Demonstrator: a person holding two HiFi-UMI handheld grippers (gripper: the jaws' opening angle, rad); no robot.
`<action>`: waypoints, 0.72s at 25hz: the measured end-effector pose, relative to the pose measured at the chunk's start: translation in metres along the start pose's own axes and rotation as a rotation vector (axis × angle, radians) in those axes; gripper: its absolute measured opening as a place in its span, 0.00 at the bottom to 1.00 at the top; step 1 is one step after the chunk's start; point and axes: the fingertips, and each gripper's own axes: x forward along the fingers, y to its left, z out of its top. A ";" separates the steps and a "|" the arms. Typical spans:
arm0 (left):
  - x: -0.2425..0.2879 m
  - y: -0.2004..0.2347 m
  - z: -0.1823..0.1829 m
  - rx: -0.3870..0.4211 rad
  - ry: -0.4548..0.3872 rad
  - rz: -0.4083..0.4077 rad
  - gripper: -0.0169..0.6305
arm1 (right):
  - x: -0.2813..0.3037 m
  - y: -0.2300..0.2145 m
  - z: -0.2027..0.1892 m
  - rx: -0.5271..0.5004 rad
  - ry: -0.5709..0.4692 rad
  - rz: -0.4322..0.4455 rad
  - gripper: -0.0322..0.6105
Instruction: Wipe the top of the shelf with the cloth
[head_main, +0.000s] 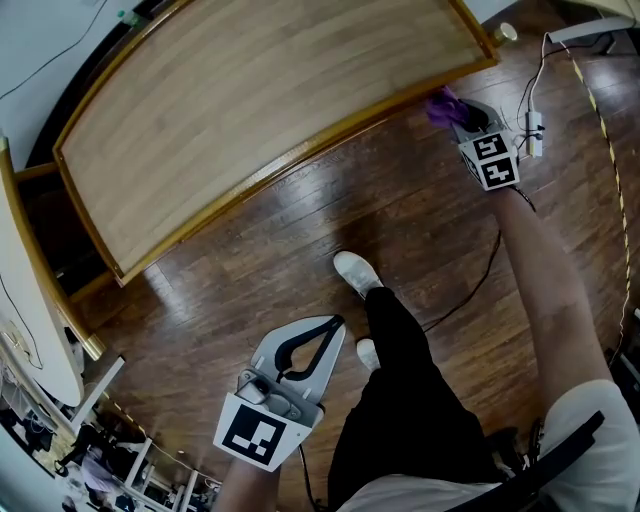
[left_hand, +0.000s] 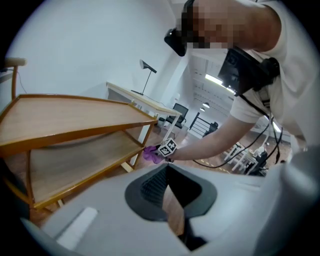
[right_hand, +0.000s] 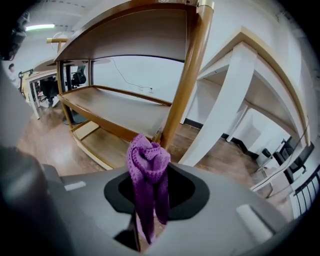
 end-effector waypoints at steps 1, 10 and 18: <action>-0.002 0.000 0.001 0.006 0.003 0.004 0.06 | -0.003 0.001 0.002 0.009 0.001 0.001 0.19; -0.029 -0.014 0.000 0.013 -0.006 0.069 0.06 | -0.064 0.019 -0.005 0.091 -0.044 0.040 0.19; -0.108 -0.073 -0.007 0.062 -0.153 0.160 0.06 | -0.233 0.089 -0.021 0.208 -0.126 0.105 0.19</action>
